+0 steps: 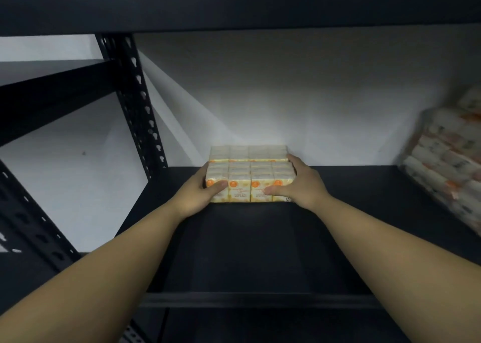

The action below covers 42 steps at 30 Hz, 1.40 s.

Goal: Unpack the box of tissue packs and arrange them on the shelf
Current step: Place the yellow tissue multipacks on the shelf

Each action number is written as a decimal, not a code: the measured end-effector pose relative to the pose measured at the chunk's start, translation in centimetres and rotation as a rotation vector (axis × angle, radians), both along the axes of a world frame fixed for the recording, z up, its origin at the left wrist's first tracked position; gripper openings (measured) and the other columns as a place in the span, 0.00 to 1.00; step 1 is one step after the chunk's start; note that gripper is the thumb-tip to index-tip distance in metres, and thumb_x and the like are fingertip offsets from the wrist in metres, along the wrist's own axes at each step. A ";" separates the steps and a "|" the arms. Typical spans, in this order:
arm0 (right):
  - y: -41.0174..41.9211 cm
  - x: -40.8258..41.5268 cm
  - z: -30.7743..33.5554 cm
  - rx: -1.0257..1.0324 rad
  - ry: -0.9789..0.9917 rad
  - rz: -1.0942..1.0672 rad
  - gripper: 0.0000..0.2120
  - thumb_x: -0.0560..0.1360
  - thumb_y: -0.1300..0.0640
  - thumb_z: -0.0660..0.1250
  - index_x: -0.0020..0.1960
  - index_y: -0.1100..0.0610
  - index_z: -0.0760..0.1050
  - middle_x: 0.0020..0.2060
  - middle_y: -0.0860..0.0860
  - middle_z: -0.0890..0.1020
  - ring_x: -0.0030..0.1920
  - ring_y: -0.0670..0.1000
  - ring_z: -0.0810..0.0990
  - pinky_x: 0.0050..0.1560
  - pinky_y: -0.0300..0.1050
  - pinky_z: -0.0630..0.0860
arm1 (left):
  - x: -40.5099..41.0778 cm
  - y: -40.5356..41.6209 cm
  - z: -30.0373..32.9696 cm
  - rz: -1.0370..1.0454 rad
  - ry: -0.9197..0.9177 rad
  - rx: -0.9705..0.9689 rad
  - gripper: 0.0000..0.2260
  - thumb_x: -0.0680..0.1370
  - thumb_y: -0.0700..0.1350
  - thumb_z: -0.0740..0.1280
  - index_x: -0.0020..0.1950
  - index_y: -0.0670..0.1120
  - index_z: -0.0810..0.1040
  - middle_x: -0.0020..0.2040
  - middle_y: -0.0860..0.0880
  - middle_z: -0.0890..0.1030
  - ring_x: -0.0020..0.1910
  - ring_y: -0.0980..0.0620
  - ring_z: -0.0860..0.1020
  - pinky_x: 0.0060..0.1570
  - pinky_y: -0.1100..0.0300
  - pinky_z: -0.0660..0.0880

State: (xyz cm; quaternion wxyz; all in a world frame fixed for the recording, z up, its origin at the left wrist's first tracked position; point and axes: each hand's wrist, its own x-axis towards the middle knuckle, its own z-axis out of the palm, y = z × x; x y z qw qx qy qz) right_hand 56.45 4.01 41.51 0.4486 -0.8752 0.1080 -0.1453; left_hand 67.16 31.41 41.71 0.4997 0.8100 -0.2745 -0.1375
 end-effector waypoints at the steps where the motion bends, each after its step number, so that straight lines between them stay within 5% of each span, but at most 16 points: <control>1: 0.2 -0.2 0.1 -0.003 0.010 -0.001 0.45 0.57 0.44 0.88 0.69 0.39 0.72 0.57 0.35 0.81 0.55 0.35 0.79 0.62 0.37 0.77 | -0.1 0.0 0.1 0.004 0.001 0.000 0.23 0.81 0.54 0.71 0.75 0.61 0.71 0.64 0.62 0.83 0.63 0.60 0.81 0.71 0.51 0.73; 4: 0.7 -0.7 0.2 -0.019 0.026 -0.036 0.54 0.55 0.38 0.87 0.76 0.41 0.69 0.63 0.38 0.79 0.61 0.40 0.79 0.68 0.45 0.77 | -0.5 0.2 0.1 0.009 0.007 -0.007 0.22 0.81 0.53 0.71 0.75 0.61 0.72 0.64 0.62 0.83 0.64 0.60 0.80 0.71 0.50 0.73; 8: 1.3 -1.4 0.7 0.008 0.048 -0.104 0.57 0.61 0.47 0.87 0.81 0.48 0.59 0.58 0.36 0.73 0.60 0.42 0.75 0.61 0.38 0.72 | -1.0 0.2 0.0 0.030 0.002 -0.009 0.23 0.81 0.54 0.70 0.76 0.58 0.71 0.65 0.60 0.82 0.64 0.59 0.80 0.72 0.50 0.73; 12: 1.8 -2.9 1.3 0.003 0.123 -0.153 0.56 0.61 0.43 0.86 0.80 0.54 0.60 0.67 0.43 0.73 0.62 0.44 0.72 0.59 0.40 0.70 | -2.8 0.8 -0.3 0.124 -0.028 -0.002 0.31 0.77 0.59 0.73 0.77 0.55 0.68 0.67 0.60 0.80 0.66 0.57 0.78 0.72 0.50 0.73; 15: 2.5 -5.2 1.4 -0.073 0.178 -0.202 0.62 0.60 0.34 0.83 0.82 0.56 0.57 0.78 0.52 0.68 0.75 0.53 0.69 0.69 0.49 0.70 | -4.7 1.5 -0.9 0.236 -0.108 0.133 0.43 0.77 0.61 0.73 0.84 0.49 0.55 0.82 0.49 0.63 0.82 0.46 0.61 0.79 0.48 0.61; 17: 3.0 -7.0 1.4 -0.275 0.218 -0.232 0.60 0.62 0.27 0.77 0.82 0.54 0.57 0.78 0.54 0.67 0.77 0.57 0.66 0.71 0.57 0.69 | -6.4 2.1 -1.3 0.291 -0.217 0.280 0.47 0.78 0.62 0.71 0.85 0.45 0.48 0.85 0.45 0.49 0.84 0.45 0.45 0.82 0.47 0.47; 19: 3.6 -9.0 1.4 -0.497 0.241 -0.243 0.55 0.64 0.21 0.69 0.80 0.52 0.61 0.76 0.54 0.70 0.75 0.58 0.67 0.69 0.61 0.70 | -8.3 2.7 -1.6 0.286 -0.323 0.353 0.46 0.78 0.63 0.69 0.85 0.45 0.49 0.85 0.44 0.46 0.84 0.46 0.41 0.81 0.47 0.42; 25: 5.1 -15.2 0.5 -0.616 0.186 -0.172 0.44 0.73 0.22 0.59 0.78 0.49 0.67 0.76 0.50 0.72 0.76 0.55 0.67 0.72 0.60 0.66 | -15.5 4.0 -2.3 0.155 -0.460 0.474 0.44 0.79 0.67 0.64 0.85 0.46 0.50 0.86 0.46 0.46 0.84 0.48 0.40 0.80 0.50 0.39; 36: 7.0 -27.0 -4.3 -0.682 0.120 -0.090 0.36 0.80 0.30 0.55 0.81 0.49 0.63 0.81 0.50 0.62 0.82 0.53 0.56 0.82 0.58 0.50 | -28.7 2.8 -5.1 0.154 -0.576 0.662 0.39 0.82 0.68 0.56 0.85 0.48 0.52 0.86 0.47 0.46 0.84 0.48 0.41 0.82 0.46 0.43; 42: 7.3 -33.2 -8.5 -0.630 0.104 -0.036 0.32 0.81 0.34 0.60 0.79 0.50 0.67 0.80 0.50 0.65 0.80 0.53 0.60 0.79 0.57 0.57 | -35.0 2.8 -9.2 0.117 -0.521 0.655 0.37 0.82 0.65 0.60 0.85 0.48 0.54 0.86 0.47 0.49 0.84 0.49 0.44 0.83 0.47 0.47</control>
